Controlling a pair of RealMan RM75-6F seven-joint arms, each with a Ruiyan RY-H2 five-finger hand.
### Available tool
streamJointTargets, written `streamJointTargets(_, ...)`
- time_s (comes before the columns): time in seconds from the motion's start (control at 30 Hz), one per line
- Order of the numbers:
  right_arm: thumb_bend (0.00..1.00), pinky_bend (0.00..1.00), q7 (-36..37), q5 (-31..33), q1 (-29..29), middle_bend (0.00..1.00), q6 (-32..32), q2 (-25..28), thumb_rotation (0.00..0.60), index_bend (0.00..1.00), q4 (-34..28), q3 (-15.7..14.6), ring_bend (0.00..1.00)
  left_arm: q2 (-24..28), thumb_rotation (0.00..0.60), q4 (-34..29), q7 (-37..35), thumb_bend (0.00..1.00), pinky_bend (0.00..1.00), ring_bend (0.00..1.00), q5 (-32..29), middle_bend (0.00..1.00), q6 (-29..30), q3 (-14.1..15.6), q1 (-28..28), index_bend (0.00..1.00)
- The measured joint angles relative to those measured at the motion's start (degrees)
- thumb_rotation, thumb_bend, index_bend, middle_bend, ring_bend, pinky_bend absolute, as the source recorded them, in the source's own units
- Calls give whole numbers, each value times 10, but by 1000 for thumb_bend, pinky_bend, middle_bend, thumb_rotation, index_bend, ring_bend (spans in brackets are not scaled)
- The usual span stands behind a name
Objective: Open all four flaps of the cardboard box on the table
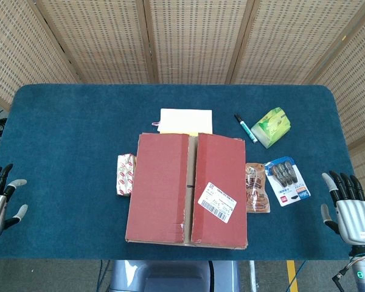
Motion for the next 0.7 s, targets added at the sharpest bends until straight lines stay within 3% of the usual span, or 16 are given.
streamJointTargets(0.7, 569, 0, 24, -20, 7, 75, -6, 22, 600, 57, -9, -4, 0, 16, 600, -21, 20, 295, 34, 37, -11, 48, -16, -2, -6, 291)
